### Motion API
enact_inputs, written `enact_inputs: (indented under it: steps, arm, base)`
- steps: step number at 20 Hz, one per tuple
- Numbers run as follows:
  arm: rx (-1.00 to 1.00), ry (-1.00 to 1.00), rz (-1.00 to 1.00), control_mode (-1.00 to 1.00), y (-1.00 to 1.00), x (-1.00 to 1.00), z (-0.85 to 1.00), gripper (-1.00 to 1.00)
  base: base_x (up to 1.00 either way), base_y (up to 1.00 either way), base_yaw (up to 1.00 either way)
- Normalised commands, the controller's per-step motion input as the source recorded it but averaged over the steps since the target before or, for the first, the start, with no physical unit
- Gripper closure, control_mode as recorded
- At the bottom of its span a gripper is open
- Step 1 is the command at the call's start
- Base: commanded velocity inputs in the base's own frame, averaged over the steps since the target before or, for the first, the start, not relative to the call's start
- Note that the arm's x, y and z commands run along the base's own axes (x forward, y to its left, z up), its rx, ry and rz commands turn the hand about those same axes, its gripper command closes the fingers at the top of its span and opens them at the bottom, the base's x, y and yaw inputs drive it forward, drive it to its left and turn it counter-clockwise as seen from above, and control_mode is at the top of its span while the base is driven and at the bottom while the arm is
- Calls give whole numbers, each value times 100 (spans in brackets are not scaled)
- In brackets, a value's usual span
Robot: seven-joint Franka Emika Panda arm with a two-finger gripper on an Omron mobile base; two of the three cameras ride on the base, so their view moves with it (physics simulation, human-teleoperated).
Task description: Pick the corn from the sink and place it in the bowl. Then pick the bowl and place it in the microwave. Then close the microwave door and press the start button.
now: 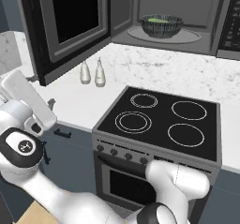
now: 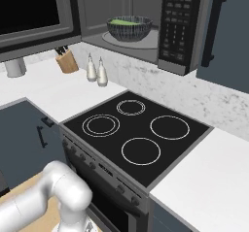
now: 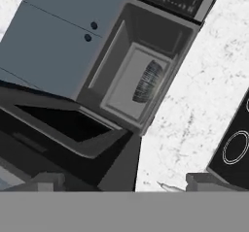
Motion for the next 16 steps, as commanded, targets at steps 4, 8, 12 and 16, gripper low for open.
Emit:
enact_inputs:
  steps: [4,8,12,16]
  arm:
    - [0,0,-1,-100,60,79,-64,-100]
    - [0,0,-1,-100,78,72,-55,-100]
    - [0,-1,0,-100,40,72,-22,-100]
    - [0,-1,0,-100,3,79,0,-100]
  base:
    - [0,0,0]
    - [0,0,0]
    - [0,0,0]
    - [0,0,0]
